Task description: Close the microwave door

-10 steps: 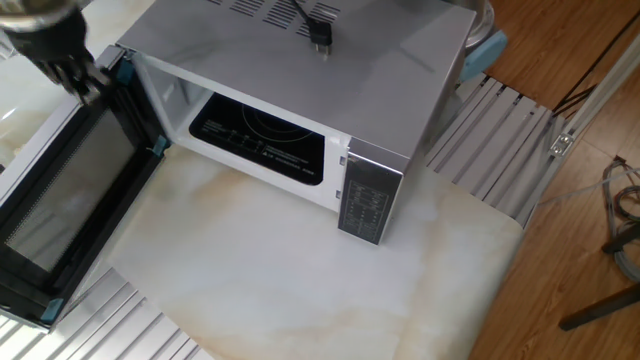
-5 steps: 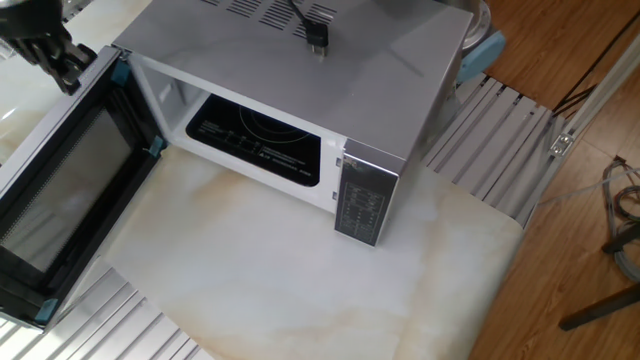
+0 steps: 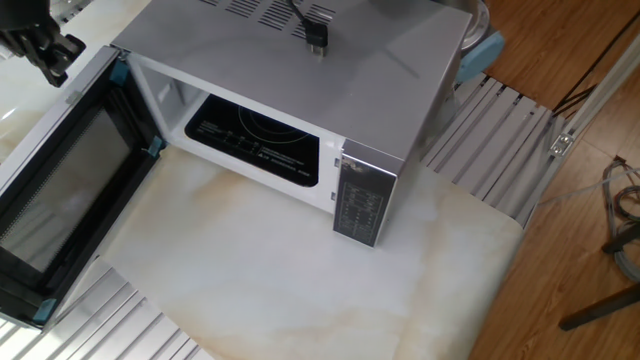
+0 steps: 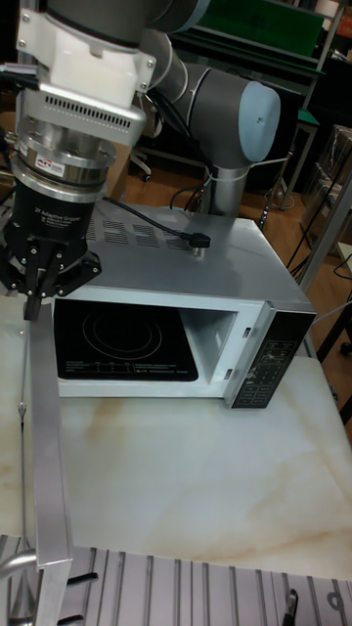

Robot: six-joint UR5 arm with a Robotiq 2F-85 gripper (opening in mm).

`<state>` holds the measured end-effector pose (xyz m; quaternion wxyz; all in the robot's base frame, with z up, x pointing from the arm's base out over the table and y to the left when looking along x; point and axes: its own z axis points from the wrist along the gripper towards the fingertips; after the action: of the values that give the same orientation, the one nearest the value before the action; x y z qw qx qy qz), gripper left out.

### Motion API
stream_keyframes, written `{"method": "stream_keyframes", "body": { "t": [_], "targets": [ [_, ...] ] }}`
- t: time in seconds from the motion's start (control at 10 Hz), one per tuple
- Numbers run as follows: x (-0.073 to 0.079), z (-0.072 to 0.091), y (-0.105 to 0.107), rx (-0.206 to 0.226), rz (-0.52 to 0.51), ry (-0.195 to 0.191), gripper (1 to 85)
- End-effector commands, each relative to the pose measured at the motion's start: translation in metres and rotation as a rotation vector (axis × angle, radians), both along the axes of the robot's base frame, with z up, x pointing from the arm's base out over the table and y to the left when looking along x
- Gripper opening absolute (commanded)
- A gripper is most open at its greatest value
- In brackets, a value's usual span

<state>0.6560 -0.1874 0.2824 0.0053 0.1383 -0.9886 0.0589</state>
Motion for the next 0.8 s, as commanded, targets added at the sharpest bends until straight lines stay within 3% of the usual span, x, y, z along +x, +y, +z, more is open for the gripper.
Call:
{"method": "stream_keyframes", "body": {
  "t": [0.0, 0.5, 0.7],
  "targets": [
    [0.0008, -0.0025, -0.0027, 0.017, 0.017, -0.005, 1.0],
    [-0.0017, -0.0046, 0.0063, 0.024, 0.007, -0.001, 1.0],
    [0.0012, -0.0046, 0.0019, 0.005, 0.027, -0.008, 1.0]
  ]
}}
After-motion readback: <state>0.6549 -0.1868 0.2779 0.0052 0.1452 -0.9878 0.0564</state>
